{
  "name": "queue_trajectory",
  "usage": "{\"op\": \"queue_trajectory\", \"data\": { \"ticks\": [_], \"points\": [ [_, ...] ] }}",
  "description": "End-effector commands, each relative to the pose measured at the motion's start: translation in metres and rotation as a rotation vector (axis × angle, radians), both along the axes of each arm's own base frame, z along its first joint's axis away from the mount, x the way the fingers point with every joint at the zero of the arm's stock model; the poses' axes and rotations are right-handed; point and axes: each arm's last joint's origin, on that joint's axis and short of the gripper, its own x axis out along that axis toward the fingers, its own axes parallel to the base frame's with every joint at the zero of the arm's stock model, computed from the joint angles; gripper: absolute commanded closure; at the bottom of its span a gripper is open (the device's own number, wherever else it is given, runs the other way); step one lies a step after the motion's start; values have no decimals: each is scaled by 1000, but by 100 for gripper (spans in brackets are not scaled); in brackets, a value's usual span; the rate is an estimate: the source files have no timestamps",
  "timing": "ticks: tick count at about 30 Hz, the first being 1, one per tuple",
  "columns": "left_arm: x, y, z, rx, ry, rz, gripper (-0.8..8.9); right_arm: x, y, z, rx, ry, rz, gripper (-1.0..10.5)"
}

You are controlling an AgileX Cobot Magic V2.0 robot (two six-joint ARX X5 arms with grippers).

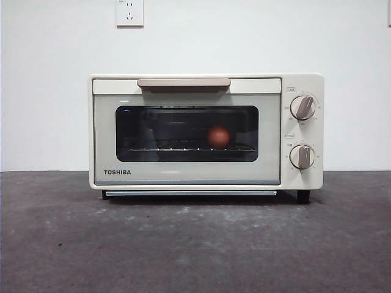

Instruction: Eggoven

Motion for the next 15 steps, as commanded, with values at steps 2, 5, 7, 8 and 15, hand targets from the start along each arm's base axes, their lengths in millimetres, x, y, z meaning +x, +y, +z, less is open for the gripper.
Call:
{"op": "queue_trajectory", "data": {
  "ticks": [2,5,7,8,15],
  "points": [
    [1,0,-9,-3,21,3,806,0,0,3,-27,-36,10,941],
    [1,0,-9,-3,21,3,806,-3,-12,5,-39,-91,-128,941],
    [1,0,-9,-3,21,3,806,-2,-18,4,-25,-131,-226,941],
    [1,0,-9,-3,21,3,806,-1,-22,1,-8,-155,-277,941],
    [1,0,-9,-3,19,3,806,6,-36,-47,59,-364,-411,941]
  ]
}}
